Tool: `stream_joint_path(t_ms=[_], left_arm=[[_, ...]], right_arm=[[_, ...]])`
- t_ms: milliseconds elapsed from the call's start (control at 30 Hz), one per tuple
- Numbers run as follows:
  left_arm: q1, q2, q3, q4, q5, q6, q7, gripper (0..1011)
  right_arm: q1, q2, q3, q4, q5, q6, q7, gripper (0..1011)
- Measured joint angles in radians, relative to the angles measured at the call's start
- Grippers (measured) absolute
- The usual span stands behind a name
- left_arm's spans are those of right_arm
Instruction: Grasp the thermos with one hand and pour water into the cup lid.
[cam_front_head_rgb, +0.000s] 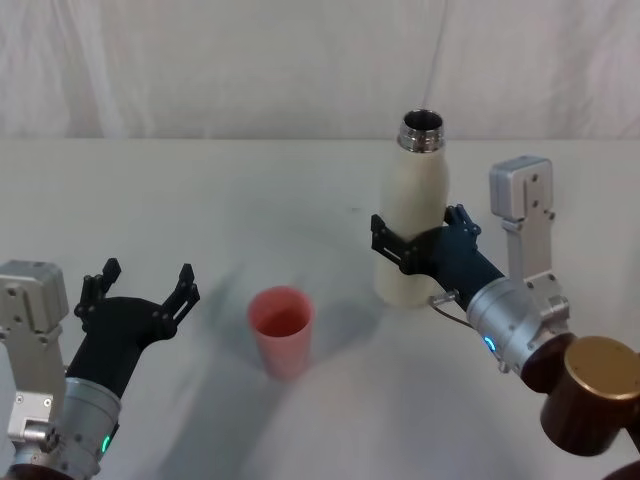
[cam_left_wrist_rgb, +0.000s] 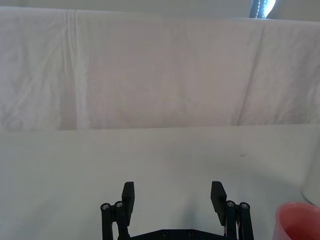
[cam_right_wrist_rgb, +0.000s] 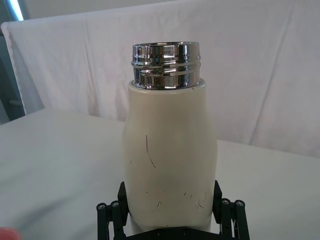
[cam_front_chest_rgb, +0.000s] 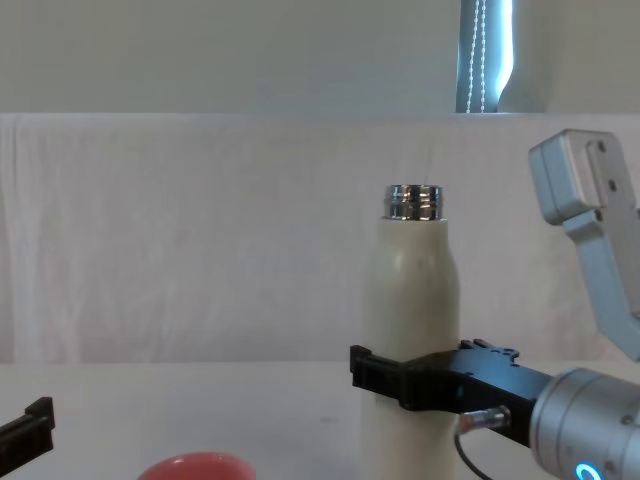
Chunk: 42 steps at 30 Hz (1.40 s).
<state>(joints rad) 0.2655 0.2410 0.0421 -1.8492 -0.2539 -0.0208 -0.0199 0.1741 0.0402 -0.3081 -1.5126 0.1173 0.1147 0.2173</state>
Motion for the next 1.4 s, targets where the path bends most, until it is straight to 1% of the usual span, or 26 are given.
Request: stream_joint_path(t_ms=[333, 633, 1000, 1400], left_arm=[[0.0, 0.0, 0.0, 0.0, 0.0, 0.0, 0.0, 1001], [0.0, 0.0, 0.0, 0.0, 0.0, 0.0, 0.0, 1001], [0.0, 0.0, 0.0, 0.0, 0.0, 0.0, 0.0, 1001], [0.0, 0.0, 0.0, 0.0, 0.0, 0.0, 0.0, 1001]], right_arm=[[0.037, -0.013, -0.012, 0.054, 0.024, -0.034, -0.009, 961], [0.049, -0.019, -0.021, 0.083, 0.035, -0.064, -0.017, 960], [0.052, -0.012, -0.029, 0.1, 0.032, -0.085, -0.024, 960], [0.06, -0.003, -0.04, 0.117, 0.008, -0.088, -0.026, 960]])
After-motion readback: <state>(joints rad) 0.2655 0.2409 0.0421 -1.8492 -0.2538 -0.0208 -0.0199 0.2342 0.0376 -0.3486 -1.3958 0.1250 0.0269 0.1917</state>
